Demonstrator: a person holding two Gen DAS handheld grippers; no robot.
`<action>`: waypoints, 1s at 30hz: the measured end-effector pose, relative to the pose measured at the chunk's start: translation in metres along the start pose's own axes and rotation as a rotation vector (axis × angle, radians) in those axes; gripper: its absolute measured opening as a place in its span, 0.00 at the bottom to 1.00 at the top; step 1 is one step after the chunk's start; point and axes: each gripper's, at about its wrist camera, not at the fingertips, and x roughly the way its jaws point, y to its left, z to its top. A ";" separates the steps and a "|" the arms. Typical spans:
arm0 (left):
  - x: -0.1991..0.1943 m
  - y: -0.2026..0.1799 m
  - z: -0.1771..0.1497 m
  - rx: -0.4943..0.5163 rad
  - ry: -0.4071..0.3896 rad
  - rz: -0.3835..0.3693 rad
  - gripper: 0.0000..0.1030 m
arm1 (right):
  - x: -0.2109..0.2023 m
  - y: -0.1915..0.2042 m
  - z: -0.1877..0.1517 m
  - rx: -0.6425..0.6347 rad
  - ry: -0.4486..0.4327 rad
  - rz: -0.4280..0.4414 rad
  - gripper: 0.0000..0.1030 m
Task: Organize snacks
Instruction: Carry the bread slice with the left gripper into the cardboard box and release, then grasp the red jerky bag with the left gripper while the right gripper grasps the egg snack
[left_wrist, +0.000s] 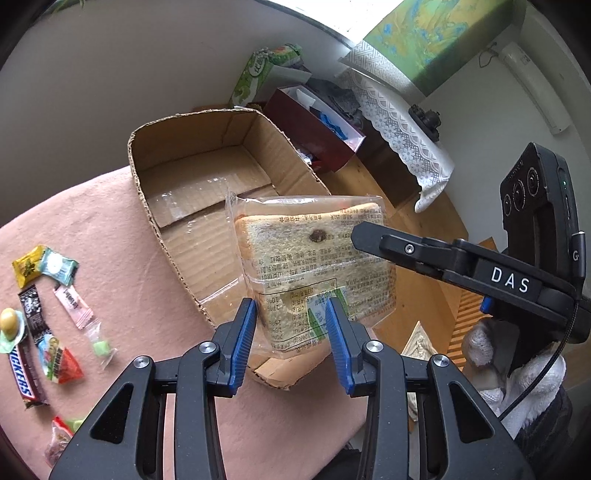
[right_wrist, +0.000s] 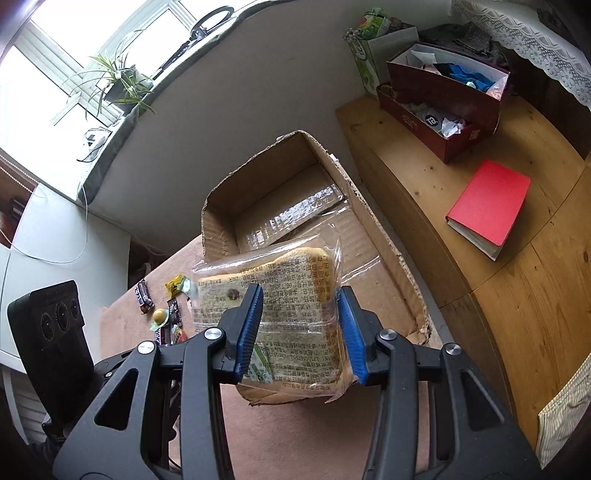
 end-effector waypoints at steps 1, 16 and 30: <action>0.002 -0.001 0.000 0.000 0.001 0.001 0.36 | 0.002 -0.001 0.002 -0.005 0.002 -0.006 0.43; 0.000 -0.002 -0.002 0.017 -0.004 0.019 0.33 | 0.008 -0.001 0.000 -0.054 -0.007 -0.086 0.43; -0.060 0.025 -0.024 -0.010 -0.048 0.065 0.33 | -0.015 0.063 -0.033 -0.130 -0.022 -0.081 0.43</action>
